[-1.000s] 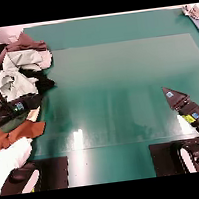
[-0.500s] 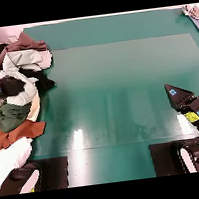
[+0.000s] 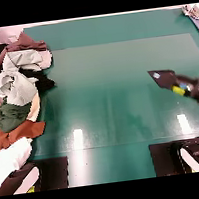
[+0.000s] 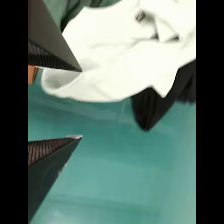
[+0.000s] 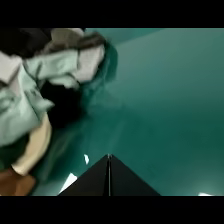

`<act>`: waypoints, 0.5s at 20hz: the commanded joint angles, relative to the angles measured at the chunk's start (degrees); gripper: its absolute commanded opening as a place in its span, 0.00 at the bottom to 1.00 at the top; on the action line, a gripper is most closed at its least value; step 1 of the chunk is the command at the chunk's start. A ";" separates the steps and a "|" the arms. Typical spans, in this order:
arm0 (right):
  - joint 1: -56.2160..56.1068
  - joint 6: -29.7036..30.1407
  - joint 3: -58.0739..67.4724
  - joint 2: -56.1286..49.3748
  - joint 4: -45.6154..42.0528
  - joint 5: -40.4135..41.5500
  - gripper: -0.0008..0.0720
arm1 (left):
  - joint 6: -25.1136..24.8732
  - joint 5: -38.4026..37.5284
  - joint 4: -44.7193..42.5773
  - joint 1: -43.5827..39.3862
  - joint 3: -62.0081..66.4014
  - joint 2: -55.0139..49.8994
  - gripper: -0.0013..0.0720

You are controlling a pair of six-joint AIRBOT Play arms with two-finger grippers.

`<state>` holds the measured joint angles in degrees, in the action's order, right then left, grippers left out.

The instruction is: Fold the shirts.

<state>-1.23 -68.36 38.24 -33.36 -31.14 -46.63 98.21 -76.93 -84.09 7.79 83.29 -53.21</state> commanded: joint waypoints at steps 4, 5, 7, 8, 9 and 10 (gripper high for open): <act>-0.15 1.40 42.75 -40.33 -15.69 -33.51 0.14 | -0.70 0.39 -11.34 1.90 2.29 -13.40 0.87; -0.28 0.52 44.92 -42.25 -14.34 -30.62 0.14 | -0.74 1.90 -11.56 1.90 2.29 -16.26 0.95; -0.28 -1.27 47.39 -44.50 -13.31 -27.15 0.14 | -0.31 7.98 -14.91 1.90 2.32 -21.86 0.95; -0.28 -1.88 47.74 -44.92 -13.57 -27.26 0.14 | 1.44 10.97 -18.56 1.90 2.32 -23.85 0.95; -0.22 -1.95 47.67 -44.92 -13.86 -27.96 0.15 | 2.73 13.18 -22.25 1.92 2.32 -25.59 0.95; -0.15 -1.99 47.67 -44.89 -14.29 -28.44 0.19 | 2.95 14.51 -22.45 2.54 2.32 -27.19 0.95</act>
<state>-1.41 -69.10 82.54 -75.16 -44.40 -73.34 98.98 -68.82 -100.05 9.82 85.49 -74.91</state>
